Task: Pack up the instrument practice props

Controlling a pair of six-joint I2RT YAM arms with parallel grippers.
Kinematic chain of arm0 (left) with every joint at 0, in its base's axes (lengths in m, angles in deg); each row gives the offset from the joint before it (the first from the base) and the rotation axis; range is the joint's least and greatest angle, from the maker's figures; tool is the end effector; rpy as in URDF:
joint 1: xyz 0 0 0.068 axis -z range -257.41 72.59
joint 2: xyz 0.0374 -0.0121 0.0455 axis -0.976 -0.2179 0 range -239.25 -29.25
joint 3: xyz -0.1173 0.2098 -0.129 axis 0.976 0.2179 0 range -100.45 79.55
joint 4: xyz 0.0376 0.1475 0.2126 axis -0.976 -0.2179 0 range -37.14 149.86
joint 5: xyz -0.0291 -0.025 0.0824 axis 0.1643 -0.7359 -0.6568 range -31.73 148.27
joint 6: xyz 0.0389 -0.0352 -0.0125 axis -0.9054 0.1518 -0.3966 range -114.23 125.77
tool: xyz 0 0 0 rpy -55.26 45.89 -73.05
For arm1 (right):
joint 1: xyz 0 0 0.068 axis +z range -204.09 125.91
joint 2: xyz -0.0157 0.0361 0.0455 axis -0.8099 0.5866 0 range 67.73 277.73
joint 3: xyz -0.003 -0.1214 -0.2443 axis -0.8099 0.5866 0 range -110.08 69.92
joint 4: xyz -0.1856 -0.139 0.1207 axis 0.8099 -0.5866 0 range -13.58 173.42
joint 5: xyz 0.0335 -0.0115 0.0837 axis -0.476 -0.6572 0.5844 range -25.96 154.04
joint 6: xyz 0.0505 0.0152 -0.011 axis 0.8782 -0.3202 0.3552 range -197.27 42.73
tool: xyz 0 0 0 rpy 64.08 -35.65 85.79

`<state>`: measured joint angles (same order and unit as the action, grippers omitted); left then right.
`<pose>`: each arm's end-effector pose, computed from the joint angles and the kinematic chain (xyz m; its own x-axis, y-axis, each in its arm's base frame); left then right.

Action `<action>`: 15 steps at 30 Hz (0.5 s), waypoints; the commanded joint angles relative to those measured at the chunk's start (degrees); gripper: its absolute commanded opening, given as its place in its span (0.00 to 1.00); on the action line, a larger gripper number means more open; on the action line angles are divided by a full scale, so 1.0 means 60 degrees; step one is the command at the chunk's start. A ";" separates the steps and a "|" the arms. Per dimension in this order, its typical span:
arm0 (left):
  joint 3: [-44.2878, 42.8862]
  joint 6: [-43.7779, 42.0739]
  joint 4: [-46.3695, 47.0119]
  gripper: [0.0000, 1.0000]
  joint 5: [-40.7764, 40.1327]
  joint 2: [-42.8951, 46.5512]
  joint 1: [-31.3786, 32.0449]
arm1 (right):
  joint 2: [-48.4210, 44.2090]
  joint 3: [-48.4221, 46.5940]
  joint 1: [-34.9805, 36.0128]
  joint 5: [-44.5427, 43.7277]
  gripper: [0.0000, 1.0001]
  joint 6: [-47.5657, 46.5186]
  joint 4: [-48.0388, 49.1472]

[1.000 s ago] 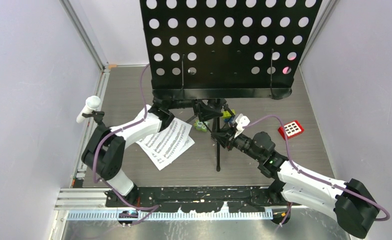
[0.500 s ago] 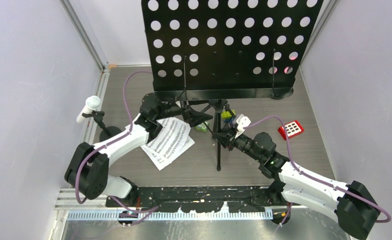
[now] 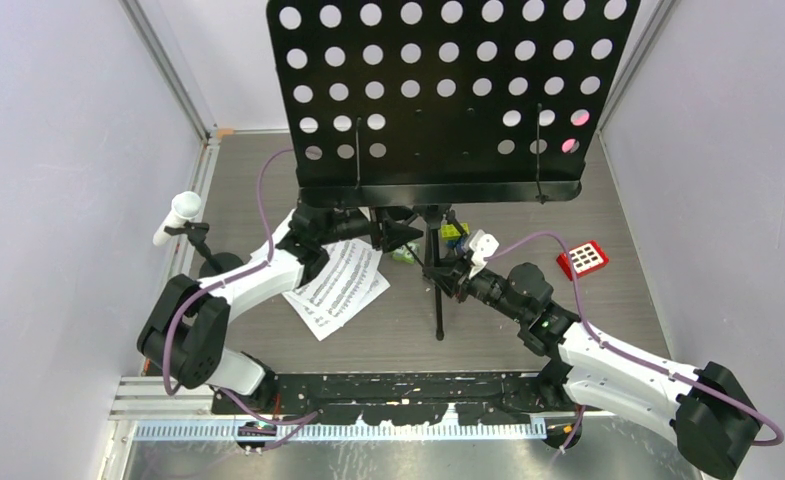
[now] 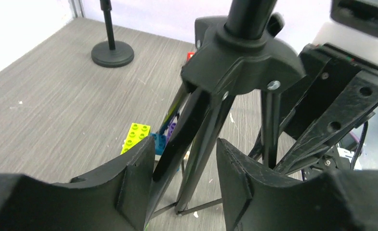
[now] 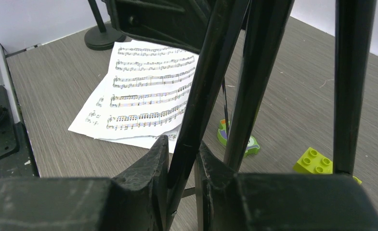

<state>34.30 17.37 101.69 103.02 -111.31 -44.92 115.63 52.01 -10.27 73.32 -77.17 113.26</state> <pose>0.2519 -0.1900 0.2849 -0.1232 -0.0908 -0.9882 0.9680 0.2082 -0.1398 0.1362 0.1387 0.2387 -0.0032 -0.0007 -1.0000 -0.7996 0.6006 0.0021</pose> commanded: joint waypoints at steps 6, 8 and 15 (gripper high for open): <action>0.0185 -0.0979 -0.0690 0.41 0.0144 0.0186 -0.0014 | -0.0433 -0.0677 -0.0005 -0.0275 0.01 -0.1311 0.1597; 0.0271 -0.1031 -0.0763 0.33 0.0155 0.0239 -0.0010 | -0.0323 -0.0691 -0.0004 -0.0429 0.01 -0.1119 0.1683; -0.0256 -0.1063 -0.1421 0.01 0.0478 0.0203 -0.0010 | 0.0063 -0.0484 0.0000 -0.0775 0.01 -0.0575 0.2289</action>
<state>34.63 7.64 98.74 104.42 -111.14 -45.16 116.02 51.79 -10.08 71.46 -78.24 114.81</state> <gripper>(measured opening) 0.120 0.258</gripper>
